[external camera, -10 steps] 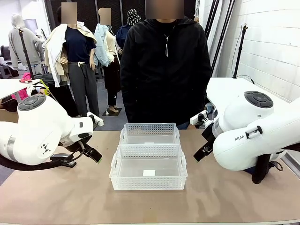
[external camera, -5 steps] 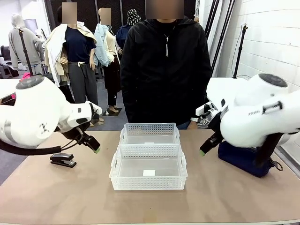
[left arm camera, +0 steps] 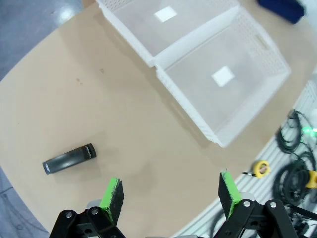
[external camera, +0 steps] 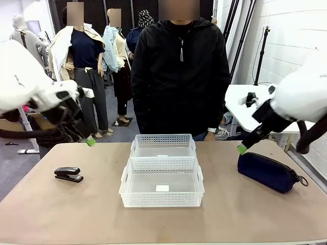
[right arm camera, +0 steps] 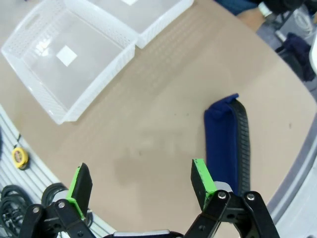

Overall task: Distribute items into two baskets.
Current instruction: Pick up the Pencil pouch that the person points to.

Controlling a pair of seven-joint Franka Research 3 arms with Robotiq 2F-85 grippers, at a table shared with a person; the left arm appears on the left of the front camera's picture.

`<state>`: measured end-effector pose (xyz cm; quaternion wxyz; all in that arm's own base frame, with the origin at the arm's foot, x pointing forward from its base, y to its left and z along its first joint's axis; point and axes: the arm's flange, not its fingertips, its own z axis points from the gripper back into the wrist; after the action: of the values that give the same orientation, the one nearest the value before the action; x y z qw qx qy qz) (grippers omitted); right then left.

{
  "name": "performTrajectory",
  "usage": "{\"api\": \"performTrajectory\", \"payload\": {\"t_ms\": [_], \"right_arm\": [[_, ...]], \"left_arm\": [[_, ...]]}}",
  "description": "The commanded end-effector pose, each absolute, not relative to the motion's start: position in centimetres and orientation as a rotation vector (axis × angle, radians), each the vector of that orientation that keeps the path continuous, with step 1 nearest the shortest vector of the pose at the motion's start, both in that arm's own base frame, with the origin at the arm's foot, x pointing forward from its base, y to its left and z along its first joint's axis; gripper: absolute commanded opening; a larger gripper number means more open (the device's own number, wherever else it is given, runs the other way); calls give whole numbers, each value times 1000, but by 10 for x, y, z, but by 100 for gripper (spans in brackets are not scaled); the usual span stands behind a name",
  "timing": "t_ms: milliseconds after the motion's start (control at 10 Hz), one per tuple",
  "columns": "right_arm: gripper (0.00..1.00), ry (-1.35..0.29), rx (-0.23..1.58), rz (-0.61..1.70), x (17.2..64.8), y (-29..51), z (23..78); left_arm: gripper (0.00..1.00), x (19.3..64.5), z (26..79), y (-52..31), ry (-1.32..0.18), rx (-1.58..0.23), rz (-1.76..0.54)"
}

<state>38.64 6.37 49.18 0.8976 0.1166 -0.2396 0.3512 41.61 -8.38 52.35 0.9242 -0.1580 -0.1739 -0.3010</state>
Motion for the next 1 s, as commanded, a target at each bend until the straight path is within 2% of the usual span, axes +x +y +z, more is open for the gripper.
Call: {"api": "performTrajectory", "payload": {"t_ms": [0, 300, 600, 900], "right_arm": [[100, -519, 336, 708, 373, 27, 497], [100, -606, 478, 680, 354, -20, 503], [100, -703, 487, 641, 333, -63, 508], [100, -794, 537, 668, 338, -91, 495]], "left_arm": [[100, 392, 546, -42, -359, -408, -561], [100, 360, 553, 29, -441, -455, -451], [100, 326, 548, 109, -636, -538, -364], [100, 330, 542, 149, -641, -638, -358]]}}
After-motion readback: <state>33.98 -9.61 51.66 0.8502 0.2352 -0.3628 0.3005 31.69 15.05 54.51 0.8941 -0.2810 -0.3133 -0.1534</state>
